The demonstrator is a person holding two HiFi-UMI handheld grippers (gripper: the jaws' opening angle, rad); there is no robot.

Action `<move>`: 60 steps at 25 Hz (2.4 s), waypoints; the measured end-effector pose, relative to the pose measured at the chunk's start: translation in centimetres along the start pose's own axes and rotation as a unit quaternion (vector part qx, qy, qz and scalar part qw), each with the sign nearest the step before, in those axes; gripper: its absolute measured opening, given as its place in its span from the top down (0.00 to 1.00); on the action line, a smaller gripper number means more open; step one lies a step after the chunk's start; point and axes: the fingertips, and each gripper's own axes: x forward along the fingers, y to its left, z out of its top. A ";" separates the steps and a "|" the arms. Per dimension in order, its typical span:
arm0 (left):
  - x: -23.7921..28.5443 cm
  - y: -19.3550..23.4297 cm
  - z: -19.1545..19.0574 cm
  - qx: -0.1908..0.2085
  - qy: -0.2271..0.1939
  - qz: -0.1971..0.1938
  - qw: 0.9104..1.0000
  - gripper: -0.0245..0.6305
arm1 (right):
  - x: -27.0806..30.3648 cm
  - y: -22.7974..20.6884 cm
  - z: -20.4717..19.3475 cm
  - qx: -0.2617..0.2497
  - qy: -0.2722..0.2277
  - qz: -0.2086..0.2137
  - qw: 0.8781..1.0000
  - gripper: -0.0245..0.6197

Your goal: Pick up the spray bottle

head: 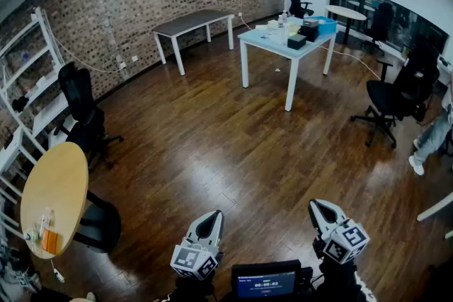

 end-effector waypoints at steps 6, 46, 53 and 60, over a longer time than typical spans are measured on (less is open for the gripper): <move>8.8 -13.6 -0.1 -0.014 0.042 -0.096 0.994 0.96 | -14.0 -11.8 5.6 -0.002 -0.011 -0.103 0.995 0.96; 49.3 -143.5 -15.5 0.014 0.081 -0.795 0.600 0.96 | -117.8 -66.0 25.6 -0.113 -0.127 -0.660 0.732 0.96; 32.6 -166.7 -20.6 0.016 0.103 -0.858 0.504 0.96 | -142.0 -59.3 22.7 -0.095 -0.135 -0.722 0.672 0.96; 20.1 -186.2 -26.5 0.023 0.115 -0.911 0.396 0.96 | -162.1 -54.1 18.4 -0.069 -0.138 -0.800 0.580 0.96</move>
